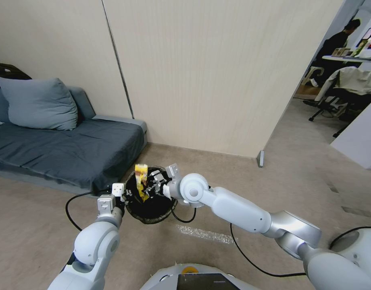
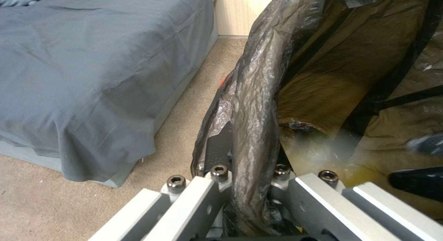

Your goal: Pick up the trash bin, then pick up the garbage from the floor and place it into the trash bin.

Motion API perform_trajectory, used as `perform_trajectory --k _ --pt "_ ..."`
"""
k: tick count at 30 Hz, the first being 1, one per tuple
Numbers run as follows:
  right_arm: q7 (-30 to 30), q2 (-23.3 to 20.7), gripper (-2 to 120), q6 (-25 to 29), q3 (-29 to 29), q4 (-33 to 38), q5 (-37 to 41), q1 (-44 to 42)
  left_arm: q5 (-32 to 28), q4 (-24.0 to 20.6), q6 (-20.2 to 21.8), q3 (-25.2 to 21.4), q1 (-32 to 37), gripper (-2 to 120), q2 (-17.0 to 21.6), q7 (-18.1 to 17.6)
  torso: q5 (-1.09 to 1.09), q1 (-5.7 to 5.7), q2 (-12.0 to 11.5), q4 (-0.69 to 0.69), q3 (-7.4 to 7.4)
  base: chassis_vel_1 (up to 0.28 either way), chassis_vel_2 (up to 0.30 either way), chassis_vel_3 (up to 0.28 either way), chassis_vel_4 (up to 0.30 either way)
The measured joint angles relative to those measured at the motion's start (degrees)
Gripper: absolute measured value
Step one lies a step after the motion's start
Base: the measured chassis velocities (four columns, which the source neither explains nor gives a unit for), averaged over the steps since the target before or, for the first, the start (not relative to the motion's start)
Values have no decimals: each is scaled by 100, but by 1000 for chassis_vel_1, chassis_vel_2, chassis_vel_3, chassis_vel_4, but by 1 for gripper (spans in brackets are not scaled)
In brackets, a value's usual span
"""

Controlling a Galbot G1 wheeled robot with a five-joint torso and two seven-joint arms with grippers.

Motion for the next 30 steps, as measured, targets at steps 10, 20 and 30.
perform_trajectory --k 10,20,30 --pt "-55 -177 82 0 49 55 -96 -73 3 11 0 -21 5 0 -9 2 1 0 0 0 0 0 0 0 0" --pt "0 -724 100 0 765 910 -286 87 -25 9 0 -62 11 0 0 5 1 0 0 1 0 0 0 0 0" --pt "-791 -1536 100 279 2988 1255 -2223 -809 -78 -29 0 -76 12 0 6 0 5 0 0 -1 -1 0 0 0 0"
